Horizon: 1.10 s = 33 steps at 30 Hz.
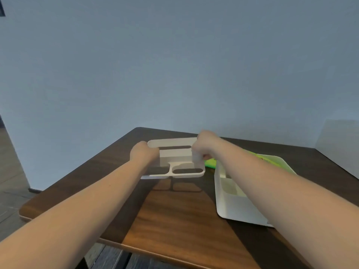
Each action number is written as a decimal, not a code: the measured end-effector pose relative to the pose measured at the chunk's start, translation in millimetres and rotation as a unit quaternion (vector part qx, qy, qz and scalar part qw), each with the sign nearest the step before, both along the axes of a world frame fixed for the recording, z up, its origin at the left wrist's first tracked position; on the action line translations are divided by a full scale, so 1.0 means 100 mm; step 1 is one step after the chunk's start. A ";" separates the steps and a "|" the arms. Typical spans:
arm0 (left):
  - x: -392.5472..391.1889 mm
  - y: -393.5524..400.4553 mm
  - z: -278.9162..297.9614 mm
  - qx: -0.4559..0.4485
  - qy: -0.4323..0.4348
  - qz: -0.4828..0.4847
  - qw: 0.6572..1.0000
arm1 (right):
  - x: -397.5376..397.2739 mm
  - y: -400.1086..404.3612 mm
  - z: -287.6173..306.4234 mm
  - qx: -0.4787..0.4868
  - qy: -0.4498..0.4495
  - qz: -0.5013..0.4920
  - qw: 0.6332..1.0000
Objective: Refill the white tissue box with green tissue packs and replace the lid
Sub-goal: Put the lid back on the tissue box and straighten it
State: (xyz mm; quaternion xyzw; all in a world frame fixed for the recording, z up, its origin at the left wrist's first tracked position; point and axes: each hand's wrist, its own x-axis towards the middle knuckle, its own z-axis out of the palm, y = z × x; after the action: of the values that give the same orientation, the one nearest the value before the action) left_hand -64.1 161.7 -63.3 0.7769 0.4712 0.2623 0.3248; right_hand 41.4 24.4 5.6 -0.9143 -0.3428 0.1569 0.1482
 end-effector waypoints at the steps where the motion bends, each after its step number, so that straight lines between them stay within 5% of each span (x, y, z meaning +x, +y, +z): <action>1: 0.00 -0.05 0.06 0.004 -0.018 -0.002 1.000 | 0.02 -0.07 0.10 0.011 -0.015 -0.008 1.000; 10: 0.34 -0.82 0.45 -0.035 -0.091 -0.089 0.991 | 0.35 -0.97 0.35 0.090 -0.108 -0.121 0.983; 20: 0.76 -1.57 0.42 -0.081 -0.041 -0.148 0.985 | 0.73 -1.82 0.01 0.104 -0.061 -0.178 0.976; 33: 0.87 -1.61 0.29 -0.067 -0.022 -0.123 0.990 | 0.88 -1.88 -0.22 0.110 -0.035 -0.197 0.974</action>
State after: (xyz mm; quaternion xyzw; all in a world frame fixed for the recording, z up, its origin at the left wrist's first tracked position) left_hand 23.0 0.9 -34.4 0.7995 0.3815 0.2050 0.4161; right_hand 129.8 -163.9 -16.4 -0.9470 -0.1759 0.0536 0.2633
